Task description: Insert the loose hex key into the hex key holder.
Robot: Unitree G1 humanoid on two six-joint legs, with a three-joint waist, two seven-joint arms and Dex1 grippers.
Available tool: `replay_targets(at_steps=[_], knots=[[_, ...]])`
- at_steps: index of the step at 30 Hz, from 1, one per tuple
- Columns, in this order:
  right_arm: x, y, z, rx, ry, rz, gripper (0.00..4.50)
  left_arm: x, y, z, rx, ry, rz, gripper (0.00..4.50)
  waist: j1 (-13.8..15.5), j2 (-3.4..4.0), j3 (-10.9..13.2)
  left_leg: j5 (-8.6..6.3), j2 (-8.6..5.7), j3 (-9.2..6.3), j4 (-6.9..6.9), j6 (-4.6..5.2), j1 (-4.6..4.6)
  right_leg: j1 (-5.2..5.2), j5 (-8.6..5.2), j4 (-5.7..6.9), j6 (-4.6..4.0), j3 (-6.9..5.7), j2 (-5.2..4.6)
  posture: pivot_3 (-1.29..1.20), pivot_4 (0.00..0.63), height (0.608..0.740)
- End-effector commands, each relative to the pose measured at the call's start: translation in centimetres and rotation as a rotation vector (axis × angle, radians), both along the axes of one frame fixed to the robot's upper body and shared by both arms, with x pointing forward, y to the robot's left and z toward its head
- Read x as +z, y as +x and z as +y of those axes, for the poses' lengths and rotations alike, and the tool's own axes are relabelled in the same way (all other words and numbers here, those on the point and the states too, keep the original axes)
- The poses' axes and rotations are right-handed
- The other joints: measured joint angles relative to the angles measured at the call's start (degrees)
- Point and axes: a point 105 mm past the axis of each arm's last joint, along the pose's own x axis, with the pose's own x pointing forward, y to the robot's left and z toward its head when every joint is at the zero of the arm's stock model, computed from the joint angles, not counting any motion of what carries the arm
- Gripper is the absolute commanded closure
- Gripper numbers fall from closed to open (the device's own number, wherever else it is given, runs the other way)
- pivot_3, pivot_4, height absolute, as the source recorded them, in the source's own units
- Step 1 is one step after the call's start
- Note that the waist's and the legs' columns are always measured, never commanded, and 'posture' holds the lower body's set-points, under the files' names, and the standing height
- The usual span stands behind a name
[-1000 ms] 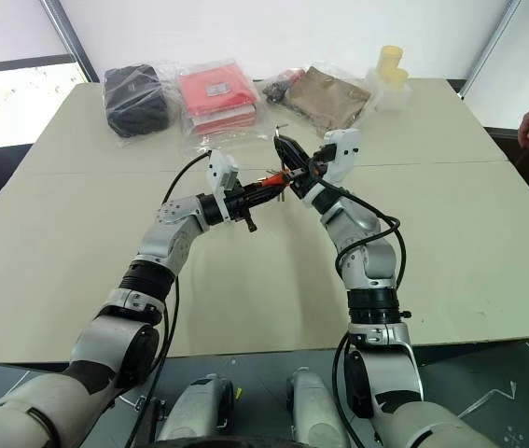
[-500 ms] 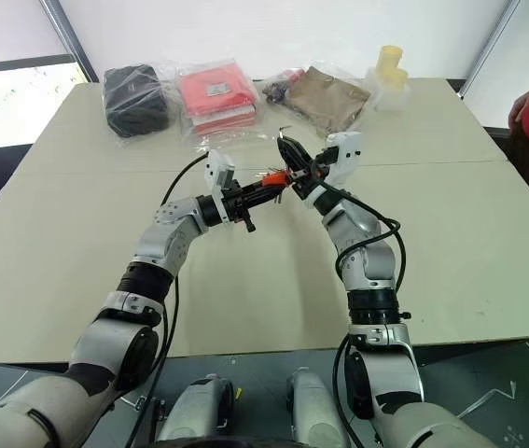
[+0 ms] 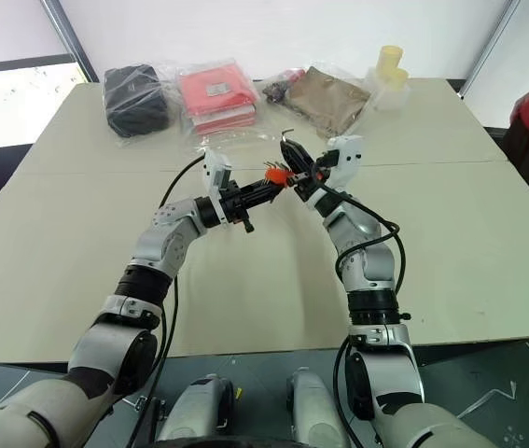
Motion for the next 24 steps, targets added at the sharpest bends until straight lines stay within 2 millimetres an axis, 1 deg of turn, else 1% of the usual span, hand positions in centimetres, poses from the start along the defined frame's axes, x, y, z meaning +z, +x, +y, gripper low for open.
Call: replay_targets(at_steps=[1,6,13,17,24], knots=[[2.1,-0.3,-0.1,0.001,0.029,-0.068,4.47,1.5,0.0,0.3,0.016,-0.031,-0.063,4.5,0.0,0.0,0.0,0.0,0.0,0.0,0.0,0.0,0.0,0.0,0.0,0.0,0.0,0.0,0.0,0.0,0.15,0.74],[2.6,-0.5,0.2,0.008,0.036,-0.082,4.47,1.5,0.2,0.1,0.029,-0.045,-0.061,4.5,0.0,0.0,0.0,0.0,0.0,0.0,0.0,0.0,0.0,0.0,0.0,0.0,0.0,0.0,0.0,0.0,0.15,0.74],[3.8,-0.7,0.1,0.009,0.061,-0.109,4.47,1.4,0.5,0.4,0.064,-0.07,-0.055,4.5,0.0,0.0,0.0,0.0,0.0,-0.01,0.0,0.0,0.0,0.0,0.0,0.0,0.0,0.0,0.0,0.0,0.15,0.74],[4.5,-0.8,0.2,0.019,0.088,-0.117,4.47,1.7,0.7,0.4,0.089,-0.112,-0.061,4.5,0.0,0.0,0.0,0.0,0.0,0.0,0.0,0.0,0.0,0.0,0.0,0.0,0.0,0.0,0.0,0.0,0.15,0.74],[4.6,-0.9,0.6,0.022,0.108,-0.106,4.47,2.6,0.4,-0.1,0.08,-0.196,-0.051,4.5,0.0,0.0,0.0,0.0,0.0,0.0,0.0,0.0,0.0,0.0,0.0,-0.01,0.0,0.0,0.0,0.0,0.15,0.74]])
